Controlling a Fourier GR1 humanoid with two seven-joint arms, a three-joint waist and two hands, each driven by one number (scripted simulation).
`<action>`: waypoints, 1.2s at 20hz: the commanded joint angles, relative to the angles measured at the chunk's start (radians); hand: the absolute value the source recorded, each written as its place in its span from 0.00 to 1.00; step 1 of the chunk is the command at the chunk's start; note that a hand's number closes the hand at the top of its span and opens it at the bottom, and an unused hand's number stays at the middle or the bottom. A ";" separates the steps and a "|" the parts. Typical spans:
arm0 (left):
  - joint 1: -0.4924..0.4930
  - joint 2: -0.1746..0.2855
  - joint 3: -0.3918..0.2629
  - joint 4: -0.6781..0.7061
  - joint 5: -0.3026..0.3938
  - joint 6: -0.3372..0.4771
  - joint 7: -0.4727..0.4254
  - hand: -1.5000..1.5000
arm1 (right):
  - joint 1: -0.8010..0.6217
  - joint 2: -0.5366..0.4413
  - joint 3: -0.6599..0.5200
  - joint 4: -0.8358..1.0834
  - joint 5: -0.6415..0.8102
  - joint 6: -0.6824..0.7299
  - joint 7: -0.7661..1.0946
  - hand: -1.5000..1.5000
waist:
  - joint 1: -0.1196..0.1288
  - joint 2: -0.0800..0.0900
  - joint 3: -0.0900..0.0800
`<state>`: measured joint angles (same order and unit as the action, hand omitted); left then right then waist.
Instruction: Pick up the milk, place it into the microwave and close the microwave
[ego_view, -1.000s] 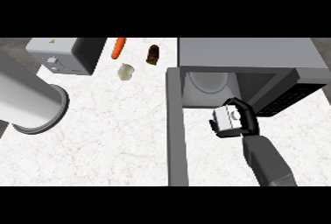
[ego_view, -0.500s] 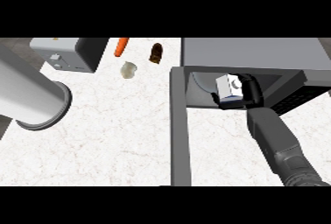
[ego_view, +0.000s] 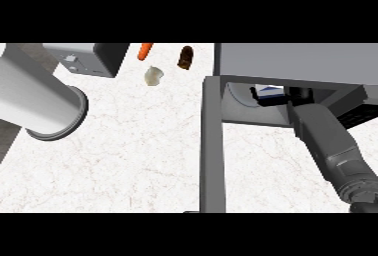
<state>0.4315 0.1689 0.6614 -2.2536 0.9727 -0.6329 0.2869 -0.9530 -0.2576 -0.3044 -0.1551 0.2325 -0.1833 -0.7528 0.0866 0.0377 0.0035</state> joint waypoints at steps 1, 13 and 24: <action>-0.026 0.010 -0.011 0.002 0.015 0.009 0.002 0.00 | -0.045 -0.035 0.012 0.013 0.030 -0.115 0.040 1.00 | 0.024 0.011 0.001; -0.078 0.059 0.002 0.039 0.009 0.010 0.006 0.00 | -0.069 -0.109 -0.008 0.042 0.020 -0.158 0.079 1.00 | 0.063 0.036 0.004; -0.116 0.075 -0.007 0.065 -0.006 0.007 0.006 0.00 | -0.073 -0.122 -0.021 0.058 0.000 -0.209 0.070 1.00 | 0.089 0.048 0.005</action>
<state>0.3277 0.2363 0.6505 -2.1892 0.9715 -0.6294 0.2945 -0.9959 -0.3221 -0.3521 -0.0950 0.1998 -0.4045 -0.7031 0.1528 0.0574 -0.0041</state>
